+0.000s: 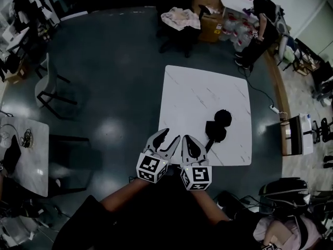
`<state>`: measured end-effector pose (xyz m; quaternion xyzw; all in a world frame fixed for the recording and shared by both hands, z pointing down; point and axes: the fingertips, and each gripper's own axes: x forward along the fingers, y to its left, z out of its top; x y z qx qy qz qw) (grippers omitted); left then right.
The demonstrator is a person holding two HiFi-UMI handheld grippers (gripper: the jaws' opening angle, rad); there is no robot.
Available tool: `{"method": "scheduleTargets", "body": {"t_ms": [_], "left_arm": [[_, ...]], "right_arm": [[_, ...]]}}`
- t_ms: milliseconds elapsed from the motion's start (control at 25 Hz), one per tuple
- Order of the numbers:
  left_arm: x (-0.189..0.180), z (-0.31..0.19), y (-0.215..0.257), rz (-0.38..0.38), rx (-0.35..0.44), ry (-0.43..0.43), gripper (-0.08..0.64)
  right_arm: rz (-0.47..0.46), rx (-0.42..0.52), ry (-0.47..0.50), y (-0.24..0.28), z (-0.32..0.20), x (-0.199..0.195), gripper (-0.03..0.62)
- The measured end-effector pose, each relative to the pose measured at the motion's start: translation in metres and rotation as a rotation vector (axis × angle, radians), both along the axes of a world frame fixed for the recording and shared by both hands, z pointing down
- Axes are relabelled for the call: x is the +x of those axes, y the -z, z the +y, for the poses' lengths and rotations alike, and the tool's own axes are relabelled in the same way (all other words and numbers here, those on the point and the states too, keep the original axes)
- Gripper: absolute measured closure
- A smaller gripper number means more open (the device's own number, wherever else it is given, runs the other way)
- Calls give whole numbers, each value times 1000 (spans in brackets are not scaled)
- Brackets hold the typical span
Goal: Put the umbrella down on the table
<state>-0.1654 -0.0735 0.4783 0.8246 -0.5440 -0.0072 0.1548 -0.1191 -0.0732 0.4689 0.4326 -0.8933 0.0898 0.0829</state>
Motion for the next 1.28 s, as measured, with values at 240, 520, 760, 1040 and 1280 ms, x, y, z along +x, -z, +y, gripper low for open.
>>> {"method": "scheduleTargets", "body": {"t_ms": [240, 520, 760, 1040, 1280], "left_arm": [[-34, 13, 26, -61, 110, 64, 502], [-43, 27, 37, -116, 152, 79, 543], [-52, 33, 40, -129, 147, 75, 543], [-58, 40, 40, -141, 159, 93, 543], [-58, 42, 43, -140, 162, 106, 543]], "right_arm": [[-17, 68, 23, 18, 5, -30, 574], [19, 113, 51, 21, 18, -55, 574], [47, 162, 62, 28, 29, -74, 575], [56, 155, 78, 25, 35, -81, 575], [68, 148, 94, 25, 37, -81, 575]]}}
